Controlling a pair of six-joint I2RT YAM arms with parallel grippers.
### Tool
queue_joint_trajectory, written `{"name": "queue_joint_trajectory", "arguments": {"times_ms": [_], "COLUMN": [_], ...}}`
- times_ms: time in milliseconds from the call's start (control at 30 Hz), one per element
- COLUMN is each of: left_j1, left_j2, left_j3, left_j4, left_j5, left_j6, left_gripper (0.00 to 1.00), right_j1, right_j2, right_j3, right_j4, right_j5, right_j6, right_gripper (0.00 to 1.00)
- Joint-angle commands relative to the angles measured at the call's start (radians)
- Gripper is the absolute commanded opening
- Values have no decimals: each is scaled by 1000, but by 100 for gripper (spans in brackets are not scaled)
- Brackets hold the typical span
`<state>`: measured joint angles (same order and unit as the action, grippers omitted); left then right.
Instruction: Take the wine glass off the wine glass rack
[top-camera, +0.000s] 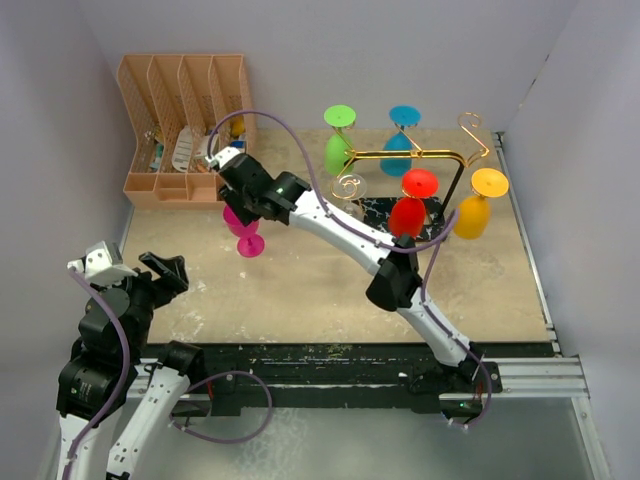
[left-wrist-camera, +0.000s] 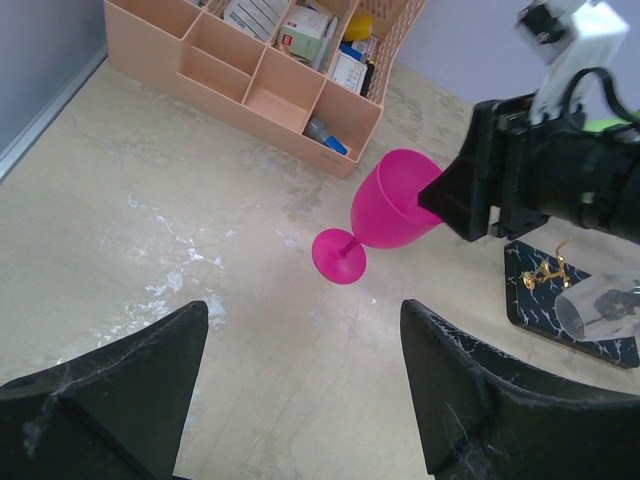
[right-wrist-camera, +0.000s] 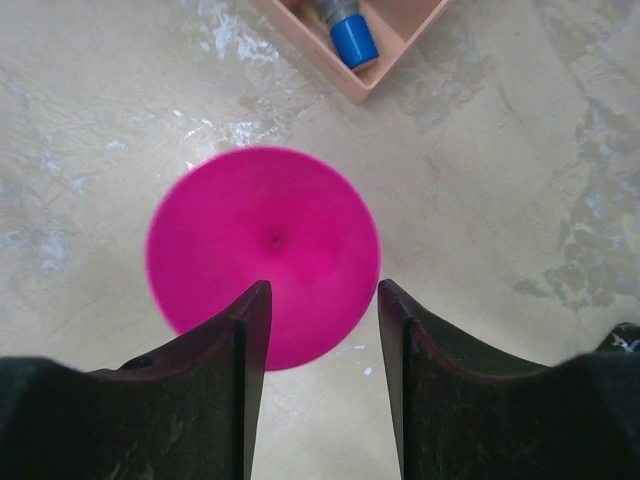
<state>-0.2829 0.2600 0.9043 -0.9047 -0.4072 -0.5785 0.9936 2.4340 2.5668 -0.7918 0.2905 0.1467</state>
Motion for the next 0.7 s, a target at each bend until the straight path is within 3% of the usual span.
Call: {"name": "queue_joint_trajectory", "arguments": {"times_ms": [0,400,500,667], "left_j1": [-2,-2,-1,-2], "left_j2": [-1,-17,-22,-28], "left_j3": [1,1,-1,-2], "left_j4": [41,31,28,27], "left_j5": [-24,-39,-40,-41], "left_j6": [14,3,1,-3], "left_gripper": [80,80,80,80], "right_j1": [-3,-31,-154,-465], "right_j2": [-199,-641,-720,-804], "right_j3": [-24,-350,-386,-417], "right_j4": [98,299,279,247], "right_j5": [57,-23,-169,-403], "right_j6": [18,203,305,386], "right_gripper": [52,60,57,49]}}
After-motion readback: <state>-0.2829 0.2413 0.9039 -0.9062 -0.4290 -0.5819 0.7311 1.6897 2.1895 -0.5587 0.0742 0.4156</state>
